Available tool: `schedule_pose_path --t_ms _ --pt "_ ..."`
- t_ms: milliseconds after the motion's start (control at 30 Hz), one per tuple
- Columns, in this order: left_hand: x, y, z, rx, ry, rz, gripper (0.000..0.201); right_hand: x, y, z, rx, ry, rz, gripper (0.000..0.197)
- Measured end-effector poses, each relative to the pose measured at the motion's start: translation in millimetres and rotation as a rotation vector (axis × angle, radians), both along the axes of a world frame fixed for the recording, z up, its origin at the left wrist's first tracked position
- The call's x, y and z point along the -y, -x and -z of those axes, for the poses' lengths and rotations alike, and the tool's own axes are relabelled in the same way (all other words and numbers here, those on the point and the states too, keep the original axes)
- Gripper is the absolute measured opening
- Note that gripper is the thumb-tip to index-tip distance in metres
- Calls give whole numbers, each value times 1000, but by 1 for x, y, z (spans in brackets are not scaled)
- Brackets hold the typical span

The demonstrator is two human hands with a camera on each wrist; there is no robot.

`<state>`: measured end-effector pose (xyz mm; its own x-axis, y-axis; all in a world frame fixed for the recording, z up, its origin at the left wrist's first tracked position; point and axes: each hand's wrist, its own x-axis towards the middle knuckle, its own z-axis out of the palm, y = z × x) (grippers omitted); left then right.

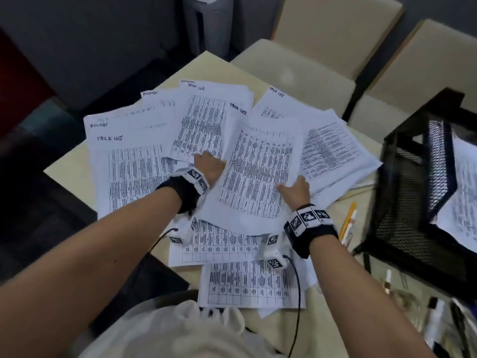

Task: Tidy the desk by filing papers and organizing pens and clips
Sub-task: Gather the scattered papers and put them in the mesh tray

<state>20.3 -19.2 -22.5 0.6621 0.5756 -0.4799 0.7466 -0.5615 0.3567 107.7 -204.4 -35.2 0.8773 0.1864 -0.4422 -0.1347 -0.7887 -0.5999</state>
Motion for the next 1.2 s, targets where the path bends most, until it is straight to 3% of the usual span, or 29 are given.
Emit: schedule_pose_path --t_ms 33,167,300,400,467,533,567,633,667,733,800,867,933,1033,1100,1200 --pt "-9 4 -4 7 -3 -40 46 2 -1 1 -3 -66 23 41" --pt "-48 17 4 -95 -75 86 50 15 -6 -7 114 -228 136 15" --pt "-38 29 4 -121 -45 192 53 12 -18 -20 149 -418 354 26" --pt "-23 38 -6 -67 61 302 55 0 -28 -23 125 -409 424 32" --pt "-34 42 -6 69 217 209 46 -5 -29 -22 139 -352 376 30" --pt "-49 43 -5 245 220 -81 37 -5 -26 -20 174 -276 273 20" --pt "-56 42 -5 271 132 -227 41 -5 -23 -21 196 -234 220 16" --pt "-64 39 -4 165 19 -379 66 -2 -16 -24 245 -233 105 21" --pt "-64 38 -3 106 31 -399 73 -1 -13 -27 270 -244 56 26" --pt "-61 32 3 70 121 -391 61 1 -11 -41 386 -243 33 32" --pt "-55 31 6 113 135 -343 27 1 -16 -61 517 -336 155 27" --pt "-52 33 9 178 99 -321 13 1 -24 -86 590 -523 365 18" --pt "-48 38 11 223 103 -322 20 6 -33 -105 601 -709 531 21" --pt "-40 47 15 159 132 -316 23 8 -33 -100 478 -738 568 29" --pt "-35 49 17 85 125 -362 37 3 -22 -75 379 -644 491 30" --pt "-24 49 11 68 238 -443 60 1 0 -27 193 -307 304 30"
